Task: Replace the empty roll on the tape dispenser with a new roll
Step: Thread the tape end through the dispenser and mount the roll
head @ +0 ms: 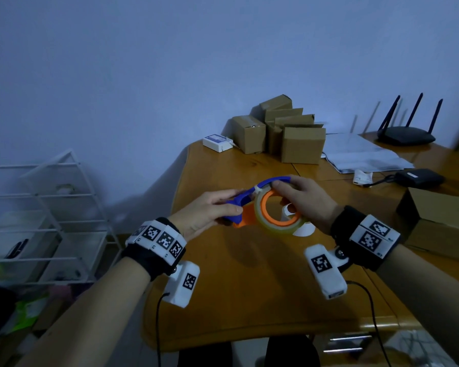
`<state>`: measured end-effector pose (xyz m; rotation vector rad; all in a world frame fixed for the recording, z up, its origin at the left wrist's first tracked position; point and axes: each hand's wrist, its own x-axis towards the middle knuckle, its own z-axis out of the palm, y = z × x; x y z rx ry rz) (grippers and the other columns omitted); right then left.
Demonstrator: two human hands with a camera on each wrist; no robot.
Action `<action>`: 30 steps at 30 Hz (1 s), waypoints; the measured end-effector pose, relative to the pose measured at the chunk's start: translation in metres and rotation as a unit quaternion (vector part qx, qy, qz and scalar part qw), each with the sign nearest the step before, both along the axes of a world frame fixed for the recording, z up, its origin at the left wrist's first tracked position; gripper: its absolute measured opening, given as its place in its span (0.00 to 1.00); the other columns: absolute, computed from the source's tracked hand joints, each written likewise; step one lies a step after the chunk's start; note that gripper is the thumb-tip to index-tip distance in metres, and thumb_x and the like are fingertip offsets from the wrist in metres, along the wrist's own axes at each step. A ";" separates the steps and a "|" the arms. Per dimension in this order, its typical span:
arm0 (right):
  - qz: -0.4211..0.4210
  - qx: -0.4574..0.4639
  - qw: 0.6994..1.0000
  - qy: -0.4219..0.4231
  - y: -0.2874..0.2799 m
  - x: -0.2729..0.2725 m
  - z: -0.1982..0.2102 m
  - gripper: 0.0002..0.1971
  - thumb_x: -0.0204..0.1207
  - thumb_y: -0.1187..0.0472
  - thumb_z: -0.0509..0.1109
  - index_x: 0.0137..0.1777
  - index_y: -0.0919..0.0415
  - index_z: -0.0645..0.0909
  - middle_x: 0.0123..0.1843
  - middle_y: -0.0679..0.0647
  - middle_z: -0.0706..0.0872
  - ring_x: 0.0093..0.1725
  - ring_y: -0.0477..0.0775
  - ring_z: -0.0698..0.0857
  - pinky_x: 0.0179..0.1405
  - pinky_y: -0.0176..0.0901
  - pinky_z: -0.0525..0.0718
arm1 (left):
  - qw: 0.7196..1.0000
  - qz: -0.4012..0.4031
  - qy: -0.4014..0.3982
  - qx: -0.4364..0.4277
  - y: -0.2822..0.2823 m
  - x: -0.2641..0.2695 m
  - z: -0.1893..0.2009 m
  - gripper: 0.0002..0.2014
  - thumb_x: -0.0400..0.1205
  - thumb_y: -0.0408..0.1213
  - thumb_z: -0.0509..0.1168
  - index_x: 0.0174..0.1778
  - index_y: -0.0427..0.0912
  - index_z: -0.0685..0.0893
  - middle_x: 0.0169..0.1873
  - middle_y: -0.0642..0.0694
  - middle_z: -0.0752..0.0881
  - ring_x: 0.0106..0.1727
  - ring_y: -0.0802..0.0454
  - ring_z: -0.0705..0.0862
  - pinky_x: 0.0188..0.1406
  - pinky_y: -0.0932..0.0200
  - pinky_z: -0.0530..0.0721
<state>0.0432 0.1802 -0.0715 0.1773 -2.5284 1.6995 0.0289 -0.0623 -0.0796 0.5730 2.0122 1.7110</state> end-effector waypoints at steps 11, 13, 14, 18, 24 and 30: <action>-0.084 -0.096 0.992 0.000 -0.010 -0.002 -0.012 0.12 0.80 0.49 0.70 0.47 0.56 0.88 0.30 0.47 0.83 0.31 0.46 0.77 0.29 0.40 0.74 | 0.962 0.053 0.253 -0.083 0.024 -0.004 0.016 0.19 0.78 0.47 0.74 0.66 0.56 0.85 0.63 0.56 0.84 0.64 0.63 0.81 0.64 0.61 0.81; -0.088 -0.101 0.991 -0.007 -0.011 -0.002 -0.010 0.13 0.80 0.48 0.71 0.45 0.57 0.87 0.32 0.49 0.83 0.32 0.47 0.78 0.30 0.40 0.76 | 0.960 0.077 0.259 -0.069 0.027 -0.006 0.018 0.14 0.79 0.45 0.73 0.60 0.53 0.88 0.59 0.55 0.87 0.61 0.61 0.83 0.64 0.59 0.82; -0.085 -0.101 0.991 -0.013 -0.011 -0.002 -0.011 0.14 0.79 0.48 0.71 0.45 0.59 0.86 0.33 0.51 0.83 0.32 0.47 0.79 0.31 0.40 0.77 | 0.962 0.087 0.252 -0.057 0.028 -0.007 0.019 0.11 0.80 0.43 0.73 0.58 0.50 0.90 0.57 0.54 0.89 0.60 0.61 0.85 0.64 0.58 0.83; -0.064 -0.115 0.991 -0.022 -0.011 0.004 -0.008 0.15 0.77 0.49 0.74 0.45 0.63 0.84 0.25 0.43 0.80 0.21 0.37 0.77 0.20 0.29 0.72 | 0.967 0.112 0.228 -0.007 0.029 -0.009 0.018 0.05 0.81 0.35 0.71 0.49 0.44 0.92 0.50 0.52 0.92 0.56 0.59 0.88 0.63 0.58 0.83; -0.065 -0.141 0.987 -0.038 -0.017 0.006 -0.009 0.22 0.75 0.41 0.73 0.55 0.61 0.86 0.47 0.52 0.88 0.47 0.48 0.85 0.41 0.39 0.80 | 0.970 0.105 0.218 -0.024 0.031 -0.004 0.015 0.04 0.80 0.37 0.72 0.47 0.43 0.92 0.48 0.49 0.92 0.57 0.57 0.87 0.67 0.51 0.82; -0.108 -0.241 0.963 -0.061 -0.015 0.000 -0.013 0.29 0.71 0.41 0.77 0.58 0.67 0.86 0.52 0.63 0.92 0.49 0.60 0.91 0.47 0.48 0.89 | 0.937 0.219 0.270 -0.027 0.022 -0.012 0.010 0.03 0.79 0.39 0.73 0.44 0.45 0.90 0.48 0.52 0.88 0.54 0.56 0.85 0.59 0.50 0.85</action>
